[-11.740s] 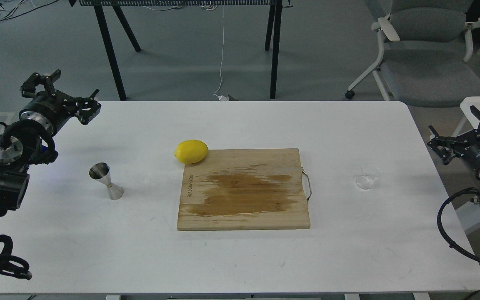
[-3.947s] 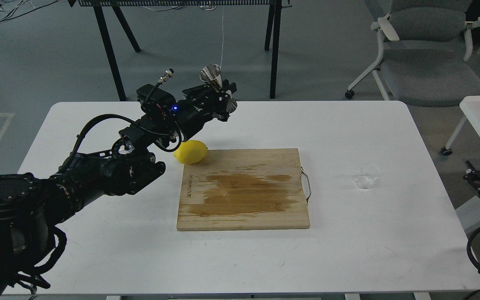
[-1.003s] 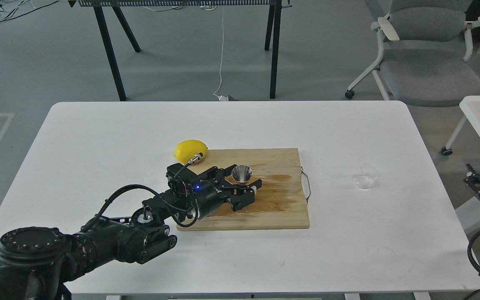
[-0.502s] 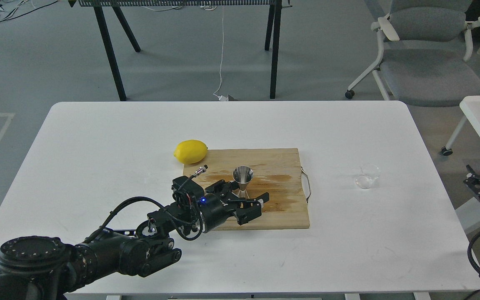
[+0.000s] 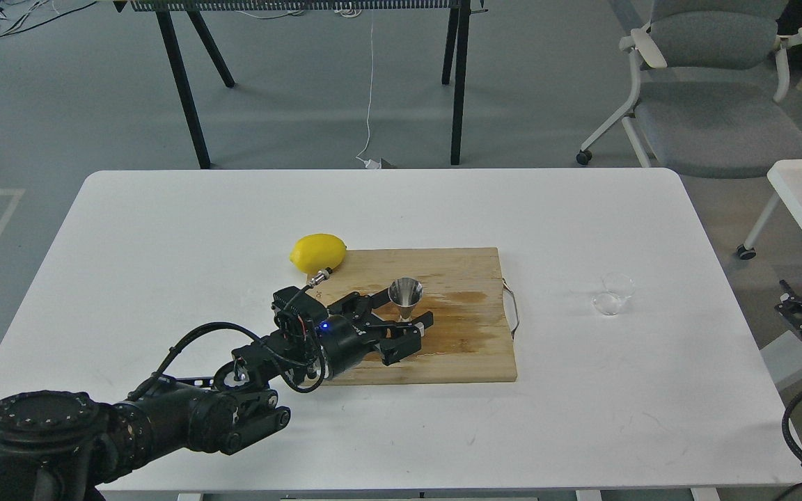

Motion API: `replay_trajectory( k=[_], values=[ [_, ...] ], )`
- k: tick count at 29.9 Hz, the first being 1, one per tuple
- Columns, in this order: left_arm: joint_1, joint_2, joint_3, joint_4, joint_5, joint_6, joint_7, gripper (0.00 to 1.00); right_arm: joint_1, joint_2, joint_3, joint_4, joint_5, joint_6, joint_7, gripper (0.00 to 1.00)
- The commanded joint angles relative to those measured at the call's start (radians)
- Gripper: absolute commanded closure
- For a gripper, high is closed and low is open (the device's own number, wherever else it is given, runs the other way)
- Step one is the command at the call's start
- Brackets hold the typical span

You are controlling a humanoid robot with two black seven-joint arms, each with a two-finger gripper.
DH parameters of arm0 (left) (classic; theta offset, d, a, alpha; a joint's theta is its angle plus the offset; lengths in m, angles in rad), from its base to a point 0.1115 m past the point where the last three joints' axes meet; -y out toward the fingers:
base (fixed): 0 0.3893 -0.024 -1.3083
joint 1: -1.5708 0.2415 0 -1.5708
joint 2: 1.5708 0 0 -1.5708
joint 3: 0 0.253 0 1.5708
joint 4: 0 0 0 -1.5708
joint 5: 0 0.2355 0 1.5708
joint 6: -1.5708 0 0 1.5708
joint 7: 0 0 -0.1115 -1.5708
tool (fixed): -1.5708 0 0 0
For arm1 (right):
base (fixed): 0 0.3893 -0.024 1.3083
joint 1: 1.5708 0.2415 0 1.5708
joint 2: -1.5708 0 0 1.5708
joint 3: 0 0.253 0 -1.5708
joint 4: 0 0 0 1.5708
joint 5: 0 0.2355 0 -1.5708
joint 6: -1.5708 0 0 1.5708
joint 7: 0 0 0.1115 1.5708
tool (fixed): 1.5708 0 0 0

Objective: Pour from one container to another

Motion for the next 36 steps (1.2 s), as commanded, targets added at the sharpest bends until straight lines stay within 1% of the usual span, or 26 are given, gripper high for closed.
replay_trajectory(
  k=[1, 7, 11, 16, 26, 28, 32, 34, 36],
  values=[
    [0.003, 0.004, 0.0, -0.001, 0.001, 0.0, 0.0, 0.01, 0.0, 0.0, 0.0, 0.0, 0.0, 0.0, -0.001, 0.01],
    [0.006, 0.072, 0.0, -0.013, 0.001, 0.0, 0.0, 0.01, 0.0, 0.0, 0.0, 0.0, 0.0, 0.0, 0.0, 0.01],
    [0.007, 0.081, -0.002, -0.016, 0.001, 0.0, 0.0, 0.01, 0.0, 0.0, 0.0, 0.0, 0.0, 0.0, -0.001, 0.01],
    [0.017, 0.112, -0.002, -0.061, 0.001, 0.0, 0.0, 0.01, -0.002, 0.0, 0.0, 0.0, 0.0, 0.0, 0.0, 0.01],
    [0.038, 0.119, 0.002, -0.075, 0.003, 0.0, 0.0, 0.01, -0.002, 0.0, 0.0, -0.002, 0.0, 0.0, 0.0, 0.01],
    [0.04, 0.179, -0.003, -0.123, 0.001, 0.0, 0.0, 0.01, -0.002, 0.0, 0.0, -0.002, 0.0, 0.0, -0.001, 0.01],
    [0.032, 0.348, -0.014, -0.3, -0.011, 0.0, 0.0, 0.01, -0.002, -0.002, 0.0, -0.002, 0.0, 0.0, 0.0, 0.01],
    [0.031, 0.453, -0.044, -0.392, -0.011, 0.0, 0.0, 0.01, -0.002, -0.002, 0.002, 0.0, 0.0, 0.0, 0.0, 0.01],
    [0.038, 0.558, -0.113, -0.479, -0.019, 0.0, 0.0, 0.01, -0.002, -0.002, 0.002, 0.0, 0.0, 0.0, 0.0, 0.01]
  ],
)
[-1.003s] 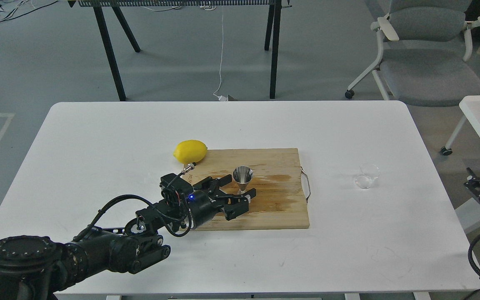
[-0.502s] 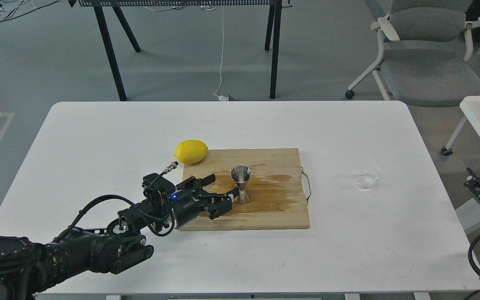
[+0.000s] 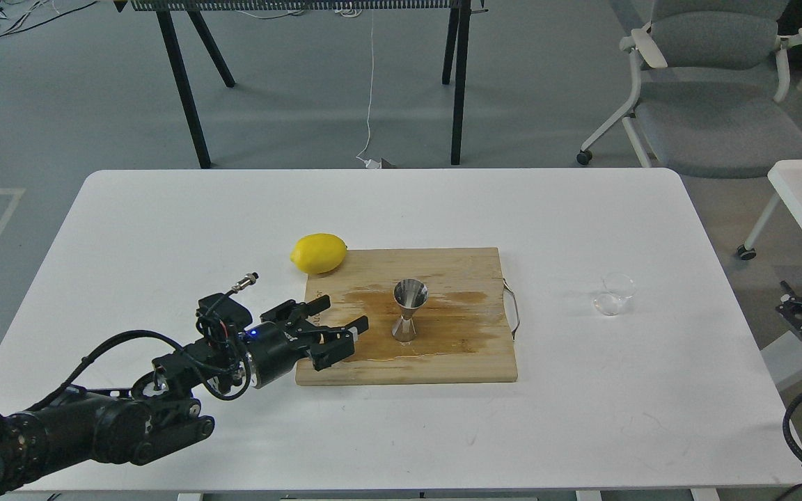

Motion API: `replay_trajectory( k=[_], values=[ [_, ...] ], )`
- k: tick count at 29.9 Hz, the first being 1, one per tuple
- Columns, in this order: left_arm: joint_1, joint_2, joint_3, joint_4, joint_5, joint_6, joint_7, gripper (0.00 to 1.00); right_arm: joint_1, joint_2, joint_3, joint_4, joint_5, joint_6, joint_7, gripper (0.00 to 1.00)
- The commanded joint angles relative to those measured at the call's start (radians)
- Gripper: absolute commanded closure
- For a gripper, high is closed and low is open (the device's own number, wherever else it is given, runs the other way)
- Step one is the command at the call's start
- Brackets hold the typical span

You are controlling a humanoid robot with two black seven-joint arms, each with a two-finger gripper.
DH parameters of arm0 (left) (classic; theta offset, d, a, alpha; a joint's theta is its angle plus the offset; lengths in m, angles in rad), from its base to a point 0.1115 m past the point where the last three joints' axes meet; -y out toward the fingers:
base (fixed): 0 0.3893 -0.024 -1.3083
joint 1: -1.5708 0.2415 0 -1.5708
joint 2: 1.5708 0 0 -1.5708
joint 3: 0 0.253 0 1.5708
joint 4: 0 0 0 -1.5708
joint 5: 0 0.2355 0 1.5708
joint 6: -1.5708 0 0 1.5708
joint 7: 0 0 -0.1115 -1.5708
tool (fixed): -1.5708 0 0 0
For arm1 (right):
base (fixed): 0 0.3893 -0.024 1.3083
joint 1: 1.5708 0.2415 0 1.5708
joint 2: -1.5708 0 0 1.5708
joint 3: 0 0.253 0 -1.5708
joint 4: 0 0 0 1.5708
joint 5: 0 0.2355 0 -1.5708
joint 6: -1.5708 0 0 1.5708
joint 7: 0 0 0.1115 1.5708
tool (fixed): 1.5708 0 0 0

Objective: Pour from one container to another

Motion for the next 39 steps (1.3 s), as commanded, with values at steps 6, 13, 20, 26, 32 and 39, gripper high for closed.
replay_trajectory(
  k=[6, 13, 20, 26, 32, 39],
  values=[
    [0.049, 0.321, -0.376, -0.278, -0.203, -0.471, 0.0, 0.01, 0.002, -0.008, 0.005, 0.032, 0.003, 0.0, -0.02, 0.01],
    [0.052, 0.335, -0.67, -0.208, -0.562, -0.977, 0.0, 0.01, 0.002, -0.023, 0.04, 0.161, 0.029, 0.0, -0.073, 0.01],
    [0.039, 0.333, -0.733, 0.004, -1.135, -0.977, 0.0, 0.01, -0.086, -0.027, 0.054, 0.414, 0.205, 0.0, -0.139, 0.01],
    [0.085, 0.312, -0.725, 0.058, -1.57, -0.977, 0.0, 0.01, -0.254, -0.031, 0.088, 0.535, 0.366, 0.0, -0.135, 0.01],
    [0.115, 0.278, -0.737, 0.046, -1.861, -0.977, 0.0, 0.01, -0.426, -0.023, 0.14, 0.673, 0.411, 0.0, -0.129, 0.01],
    [0.113, 0.274, -0.737, 0.047, -1.882, -0.977, 0.0, 0.01, -0.422, 0.005, 0.085, 0.673, 0.379, 0.0, -0.13, 0.01]
  ],
)
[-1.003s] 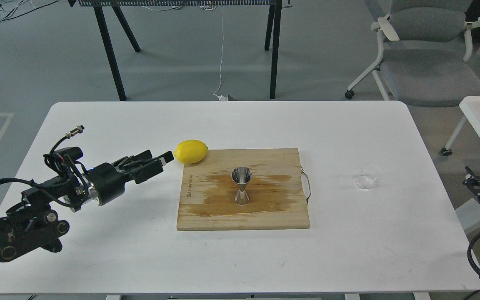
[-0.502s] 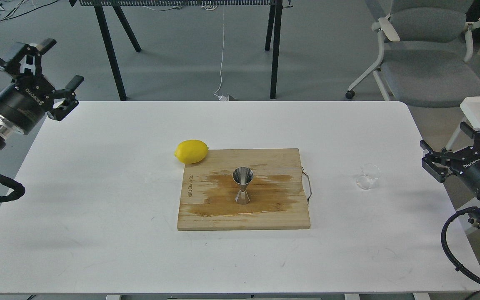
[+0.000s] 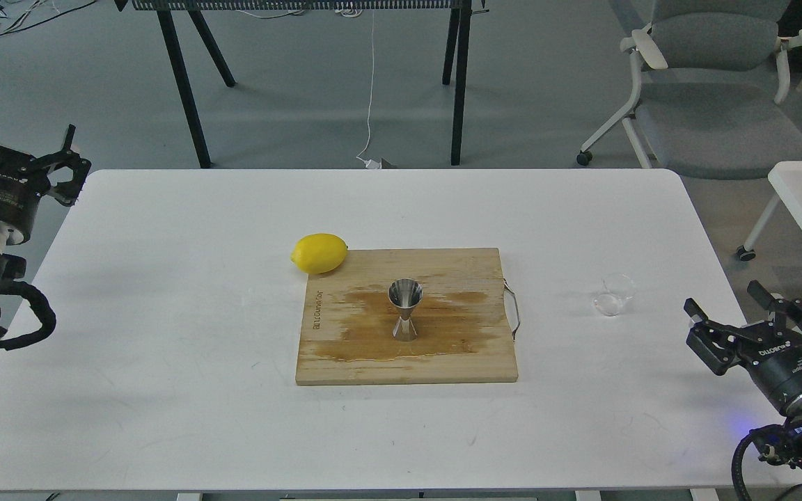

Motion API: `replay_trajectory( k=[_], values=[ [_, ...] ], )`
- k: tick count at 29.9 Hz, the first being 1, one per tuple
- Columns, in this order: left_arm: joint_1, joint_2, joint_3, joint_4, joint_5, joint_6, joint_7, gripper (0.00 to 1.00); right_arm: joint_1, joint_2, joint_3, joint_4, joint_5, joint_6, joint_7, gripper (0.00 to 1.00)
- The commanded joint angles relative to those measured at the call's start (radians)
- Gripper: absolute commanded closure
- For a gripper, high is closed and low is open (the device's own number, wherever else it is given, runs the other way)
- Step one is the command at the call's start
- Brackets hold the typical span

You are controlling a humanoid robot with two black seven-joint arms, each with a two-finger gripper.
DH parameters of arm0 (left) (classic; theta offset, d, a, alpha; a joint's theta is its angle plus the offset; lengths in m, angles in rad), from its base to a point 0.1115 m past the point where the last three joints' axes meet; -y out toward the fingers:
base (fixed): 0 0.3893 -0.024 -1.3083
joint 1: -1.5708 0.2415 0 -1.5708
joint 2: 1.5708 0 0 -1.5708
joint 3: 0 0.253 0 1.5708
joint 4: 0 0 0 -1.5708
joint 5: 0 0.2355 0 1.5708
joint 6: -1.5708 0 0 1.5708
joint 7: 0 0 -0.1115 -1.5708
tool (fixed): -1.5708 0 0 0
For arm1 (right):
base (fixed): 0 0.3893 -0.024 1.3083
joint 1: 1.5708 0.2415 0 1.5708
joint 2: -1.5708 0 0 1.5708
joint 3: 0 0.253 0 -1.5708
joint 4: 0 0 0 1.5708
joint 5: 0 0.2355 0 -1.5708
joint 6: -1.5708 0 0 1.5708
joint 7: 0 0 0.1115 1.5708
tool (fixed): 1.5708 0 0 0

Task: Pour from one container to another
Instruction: 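Move the right gripper toward the small clear glass cup and grasp it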

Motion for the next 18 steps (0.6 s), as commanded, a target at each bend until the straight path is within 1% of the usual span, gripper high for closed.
replay_trajectory(
  k=[1, 5, 10, 16, 18],
  values=[
    [0.0, 0.003, 0.001, 0.003, -0.002, 0.0, 0.0, 0.01, 0.016, 0.012, -0.025, -0.002, -0.015, 0.0, 0.001, 0.01],
    [0.003, 0.001, 0.004, 0.009, -0.002, 0.0, 0.0, 0.01, 0.058, 0.043, -0.03, -0.013, -0.044, 0.0, 0.002, 0.02],
    [0.005, -0.002, 0.009, 0.01, -0.002, 0.0, 0.0, 0.01, 0.105, 0.122, -0.028, -0.042, -0.078, -0.119, 0.005, 0.02],
    [0.01, -0.005, 0.014, 0.015, -0.001, 0.0, 0.0, 0.01, 0.126, 0.162, -0.028, -0.094, -0.078, -0.234, 0.008, 0.02],
    [0.016, -0.005, 0.014, 0.015, -0.001, 0.0, 0.0, 0.01, 0.128, 0.17, -0.027, -0.108, -0.078, -0.257, 0.01, 0.02]
  ],
)
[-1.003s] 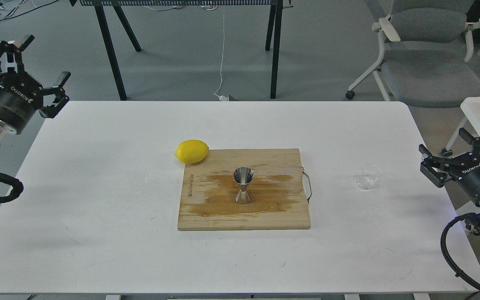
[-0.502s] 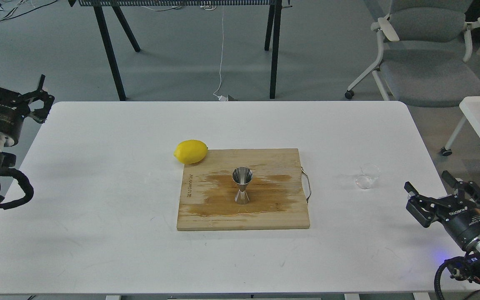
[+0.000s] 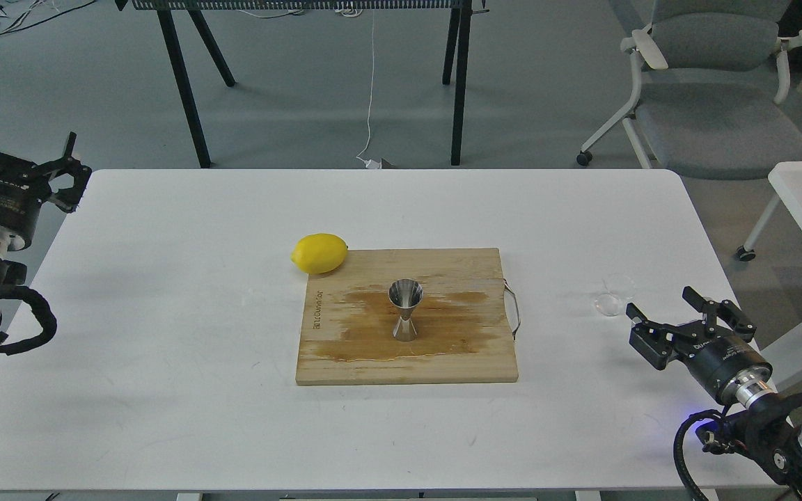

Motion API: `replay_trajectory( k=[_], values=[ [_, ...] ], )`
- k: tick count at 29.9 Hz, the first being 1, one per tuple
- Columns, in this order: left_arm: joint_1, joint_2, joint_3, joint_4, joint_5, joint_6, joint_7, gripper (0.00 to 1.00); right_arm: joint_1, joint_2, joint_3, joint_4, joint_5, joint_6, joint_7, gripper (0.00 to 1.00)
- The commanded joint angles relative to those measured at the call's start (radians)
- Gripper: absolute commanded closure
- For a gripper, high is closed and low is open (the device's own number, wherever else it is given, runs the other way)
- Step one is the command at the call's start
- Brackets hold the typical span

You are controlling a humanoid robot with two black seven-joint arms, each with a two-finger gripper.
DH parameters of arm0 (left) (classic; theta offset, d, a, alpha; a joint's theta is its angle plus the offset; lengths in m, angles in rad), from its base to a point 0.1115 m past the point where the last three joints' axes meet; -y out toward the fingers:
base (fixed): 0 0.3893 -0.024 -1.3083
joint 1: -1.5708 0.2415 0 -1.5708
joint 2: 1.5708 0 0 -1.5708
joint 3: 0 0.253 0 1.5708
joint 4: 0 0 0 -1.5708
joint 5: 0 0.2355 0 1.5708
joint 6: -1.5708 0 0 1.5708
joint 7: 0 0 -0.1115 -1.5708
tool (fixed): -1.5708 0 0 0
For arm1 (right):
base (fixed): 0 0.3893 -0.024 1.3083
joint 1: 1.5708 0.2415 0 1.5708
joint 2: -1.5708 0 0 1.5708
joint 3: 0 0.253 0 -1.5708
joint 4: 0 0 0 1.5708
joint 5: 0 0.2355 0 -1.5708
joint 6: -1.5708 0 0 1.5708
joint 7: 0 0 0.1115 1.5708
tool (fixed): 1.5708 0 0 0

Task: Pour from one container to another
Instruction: 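Move the right gripper toward the small clear glass cup and grasp it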

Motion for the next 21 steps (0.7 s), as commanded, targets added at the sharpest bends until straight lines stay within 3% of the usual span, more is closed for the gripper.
replay_trajectory(
  k=[1, 14, 21],
  values=[
    [0.007, 0.0, 0.0, 0.001, 0.0, 0.0, 0.0, 0.01, 0.006, 0.013, 0.001, -0.024, 0.0, -0.046, 0.003, 0.02],
    [0.017, -0.003, 0.002, 0.001, 0.002, 0.0, 0.0, 0.01, 0.094, 0.061, 0.0, -0.058, -0.002, -0.253, 0.04, 0.02],
    [0.022, -0.003, 0.002, 0.001, 0.002, 0.0, 0.0, 0.01, 0.146, 0.093, -0.002, -0.087, -0.031, -0.304, 0.046, 0.02]
  ],
)
